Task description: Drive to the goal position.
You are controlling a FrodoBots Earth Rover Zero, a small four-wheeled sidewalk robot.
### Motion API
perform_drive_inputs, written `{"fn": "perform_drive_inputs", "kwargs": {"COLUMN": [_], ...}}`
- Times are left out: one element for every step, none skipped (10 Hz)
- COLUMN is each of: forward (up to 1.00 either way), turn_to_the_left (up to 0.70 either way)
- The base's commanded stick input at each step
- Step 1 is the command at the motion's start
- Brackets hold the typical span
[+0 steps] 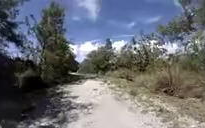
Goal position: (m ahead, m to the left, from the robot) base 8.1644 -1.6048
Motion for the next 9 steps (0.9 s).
{"fn": "perform_drive_inputs", "kwargs": {"forward": [0.84, 0.84, 0.84, 0.84, 0.84, 0.84, 0.84, 0.84, 0.84], "turn_to_the_left": [0.02, 0.00, 0.00, 0.00, 0.00, 0.00, 0.00, 0.16, 0.30]}}
